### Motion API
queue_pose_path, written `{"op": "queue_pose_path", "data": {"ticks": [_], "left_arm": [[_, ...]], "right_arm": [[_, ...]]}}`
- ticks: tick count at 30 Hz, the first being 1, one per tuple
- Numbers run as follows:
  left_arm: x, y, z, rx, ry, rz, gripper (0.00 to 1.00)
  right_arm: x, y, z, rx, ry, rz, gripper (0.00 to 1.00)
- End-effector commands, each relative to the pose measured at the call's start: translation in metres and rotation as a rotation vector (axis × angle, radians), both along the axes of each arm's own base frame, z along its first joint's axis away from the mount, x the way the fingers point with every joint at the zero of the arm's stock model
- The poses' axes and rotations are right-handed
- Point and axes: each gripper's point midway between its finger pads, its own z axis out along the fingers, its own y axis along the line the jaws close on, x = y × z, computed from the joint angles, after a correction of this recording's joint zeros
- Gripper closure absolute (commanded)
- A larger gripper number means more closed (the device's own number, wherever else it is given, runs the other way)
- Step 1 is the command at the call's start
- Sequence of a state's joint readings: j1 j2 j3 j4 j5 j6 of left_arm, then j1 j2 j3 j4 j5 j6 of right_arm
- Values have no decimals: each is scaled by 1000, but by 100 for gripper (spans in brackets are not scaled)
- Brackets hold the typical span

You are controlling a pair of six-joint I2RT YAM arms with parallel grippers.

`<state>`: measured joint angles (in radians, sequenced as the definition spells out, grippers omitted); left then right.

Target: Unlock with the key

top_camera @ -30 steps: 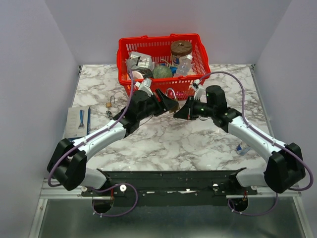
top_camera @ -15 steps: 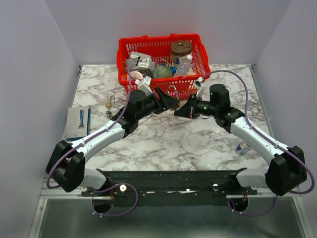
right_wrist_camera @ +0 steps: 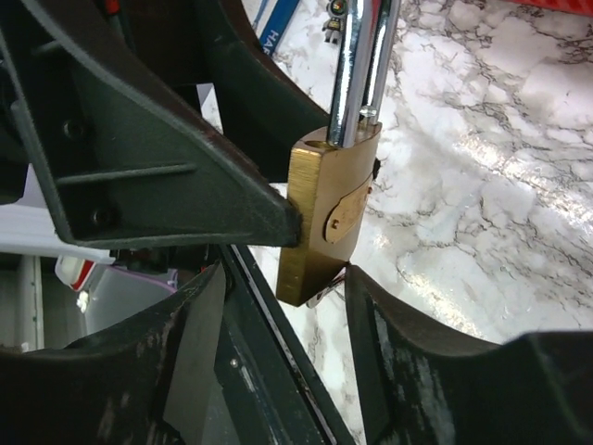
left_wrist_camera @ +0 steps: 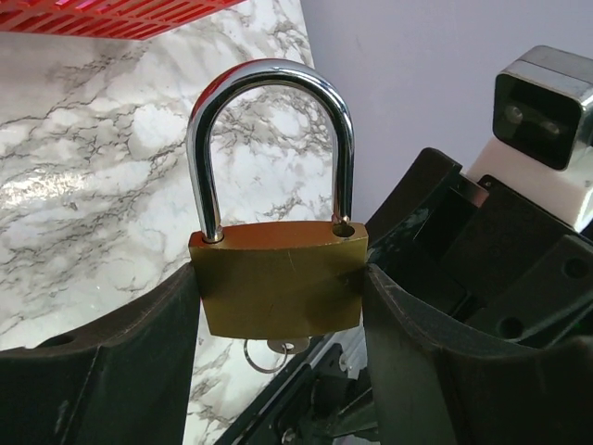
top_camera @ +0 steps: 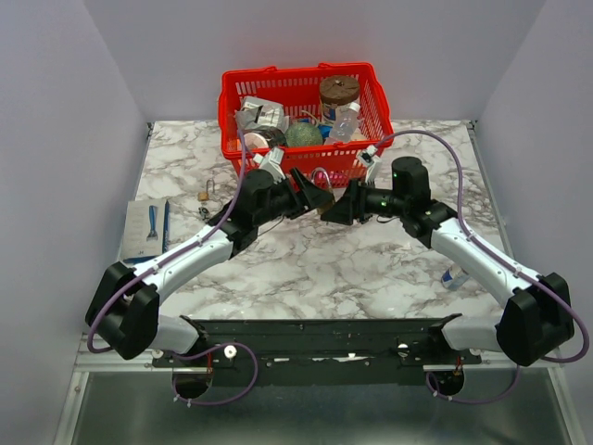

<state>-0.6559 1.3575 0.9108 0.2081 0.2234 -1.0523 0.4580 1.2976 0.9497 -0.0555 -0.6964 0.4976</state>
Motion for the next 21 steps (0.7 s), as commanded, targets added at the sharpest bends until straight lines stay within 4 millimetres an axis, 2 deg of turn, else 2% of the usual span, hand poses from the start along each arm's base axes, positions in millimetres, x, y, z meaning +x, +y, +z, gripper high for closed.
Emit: {"op": "queue_pose_path", "data": {"ticks": [1, 3, 7, 12, 15, 16, 18, 21], "left_arm": [[-23, 1, -7, -10, 38, -106, 100], [-22, 7, -8, -20, 31, -108, 100], [-26, 14, -4, -49, 2, -143, 100], [-39, 17, 13, -73, -114, -258, 100], [-58, 17, 23, -101, -161, -388, 100], [-71, 17, 26, -120, -164, -465, 100], [-81, 17, 32, -146, -186, -531, 100], [-107, 19, 46, -200, -200, -669, 100]], "right_arm": [[12, -2, 50, 66, -186, -22, 34], [9, -3, 53, 74, -187, -28, 30], [10, -7, 73, 92, -219, -35, 22], [10, -10, 86, 108, -246, 3, 21], [6, -7, 80, 75, -243, 76, 19], [5, -6, 85, 67, -241, 91, 19], [2, -2, 86, 60, -248, 156, 19], [-8, 1, 101, 83, -267, 241, 19]]}}
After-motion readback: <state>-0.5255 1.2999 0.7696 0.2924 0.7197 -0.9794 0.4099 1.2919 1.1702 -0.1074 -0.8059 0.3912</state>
